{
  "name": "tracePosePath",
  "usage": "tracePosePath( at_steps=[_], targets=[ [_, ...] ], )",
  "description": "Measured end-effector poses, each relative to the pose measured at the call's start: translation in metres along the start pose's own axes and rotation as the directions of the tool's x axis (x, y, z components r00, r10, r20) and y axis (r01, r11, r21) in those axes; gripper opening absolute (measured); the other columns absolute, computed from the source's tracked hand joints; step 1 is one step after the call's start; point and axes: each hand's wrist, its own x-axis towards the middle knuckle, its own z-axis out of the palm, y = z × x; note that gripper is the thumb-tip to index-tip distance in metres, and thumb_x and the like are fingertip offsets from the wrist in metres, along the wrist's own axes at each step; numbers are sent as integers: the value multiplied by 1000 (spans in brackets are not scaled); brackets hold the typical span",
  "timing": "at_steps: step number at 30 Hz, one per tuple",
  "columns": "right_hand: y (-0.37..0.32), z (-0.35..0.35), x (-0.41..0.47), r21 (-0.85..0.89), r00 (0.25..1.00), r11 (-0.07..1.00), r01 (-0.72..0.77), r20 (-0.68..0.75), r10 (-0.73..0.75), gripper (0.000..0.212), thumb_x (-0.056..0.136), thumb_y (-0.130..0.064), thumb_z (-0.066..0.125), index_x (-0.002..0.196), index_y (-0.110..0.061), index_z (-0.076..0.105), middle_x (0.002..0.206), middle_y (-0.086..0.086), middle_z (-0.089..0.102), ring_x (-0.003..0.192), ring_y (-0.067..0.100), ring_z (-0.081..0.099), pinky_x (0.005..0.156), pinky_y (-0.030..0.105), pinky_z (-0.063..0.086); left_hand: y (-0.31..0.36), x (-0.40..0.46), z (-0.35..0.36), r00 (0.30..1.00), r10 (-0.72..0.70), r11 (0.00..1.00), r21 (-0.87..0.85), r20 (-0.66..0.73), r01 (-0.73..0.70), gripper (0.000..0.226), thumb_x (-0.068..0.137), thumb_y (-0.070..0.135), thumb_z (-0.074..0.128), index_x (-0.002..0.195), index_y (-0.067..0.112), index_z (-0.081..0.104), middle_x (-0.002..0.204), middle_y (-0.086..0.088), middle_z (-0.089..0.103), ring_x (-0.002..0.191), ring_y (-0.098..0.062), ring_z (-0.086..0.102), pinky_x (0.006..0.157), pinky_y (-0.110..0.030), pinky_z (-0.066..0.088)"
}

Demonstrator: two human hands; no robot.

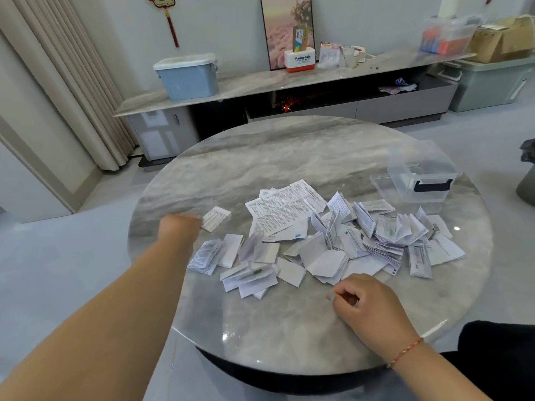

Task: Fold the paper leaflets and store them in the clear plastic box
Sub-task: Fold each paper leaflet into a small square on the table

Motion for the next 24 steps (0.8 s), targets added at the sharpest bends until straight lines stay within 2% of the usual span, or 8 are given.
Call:
tracePosePath(
  at_steps=[2, 5, 6, 9, 11, 13, 15, 24],
  targets=[
    [1, 4, 2, -3, 1000, 1000, 6, 12, -6, 47, 70, -10, 71, 51, -43, 44, 74, -34, 55, 75, -5, 49, 61, 5, 34, 4, 8, 7, 998, 54, 956, 287, 36, -62, 29, 92, 10, 48, 118, 21, 55, 115, 3, 62, 108, -18, 58, 77, -23, 45],
    [2, 8, 4, 0, 1000, 1000, -7, 1, 7, 28, 66, -25, 62, 48, -39, 46, 64, -26, 54, 68, -7, 48, 59, 3, 32, 2, 19, 23, 998, -11, 944, 330, 58, -9, 13, 87, 18, 54, 96, 12, 61, 90, -4, 61, 104, -27, 57, 78, -29, 42],
    [1, 8, 5, 11, 1000, 1000, -24, 3, 24, 18, 66, -32, 58, 49, -35, 51, 57, -20, 52, 68, -5, 48, 59, 4, 32, 5, 20, 29, 999, 22, 931, 364, 35, -33, 14, 86, 24, 56, 95, 14, 61, 93, -7, 59, 106, -29, 52, 81, -31, 39],
    [5, 11, 9, 32, 999, 999, -33, -14, 34, 22, 65, -41, 50, 55, -26, 63, 51, -15, 49, 71, 0, 50, 61, 5, 34, 30, 19, 45, 907, 419, 851, 360, -28, -382, 30, 83, 34, 64, 109, 19, 64, 121, -7, 56, 119, -27, 42, 93, -35, 37],
    [5, 13, 12, 24, 999, 999, -38, -15, 38, 23, 65, -41, 49, 57, -25, 63, 54, -10, 53, 72, 2, 50, 62, 6, 34, 50, 8, 58, 816, 560, 785, 224, 144, -578, 36, 79, 37, 72, 109, 20, 64, 121, -3, 59, 115, -24, 49, 91, -31, 40],
    [6, 16, 13, 22, 999, 999, -33, -25, 33, 25, 64, -42, 47, 56, -24, 63, 54, -8, 55, 70, 3, 49, 62, 5, 34, 61, 1, 73, 759, 528, 771, 158, 382, -616, 55, 71, 43, 78, 118, 25, 58, 128, 2, 55, 114, -20, 52, 91, -28, 41],
    [6, 18, 14, 33, 999, 999, -41, -30, 42, 24, 64, -40, 47, 56, -23, 63, 54, -9, 54, 69, 2, 48, 62, 4, 34, 64, 2, 86, 710, 490, 696, 264, 506, -668, 67, 68, 49, 77, 127, 28, 53, 130, 7, 54, 116, -16, 51, 87, -24, 38],
    [8, 15, 13, 42, 996, 999, -27, -83, 30, 22, 65, -38, 50, 56, -23, 63, 55, -9, 55, 67, 4, 48, 60, 10, 36, 74, 16, 98, 692, 560, 481, 502, 455, -719, 26, 81, 8, 49, 104, 16, 59, 87, -2, 56, 77, -24, 51, 59, -27, 36]
  ],
)
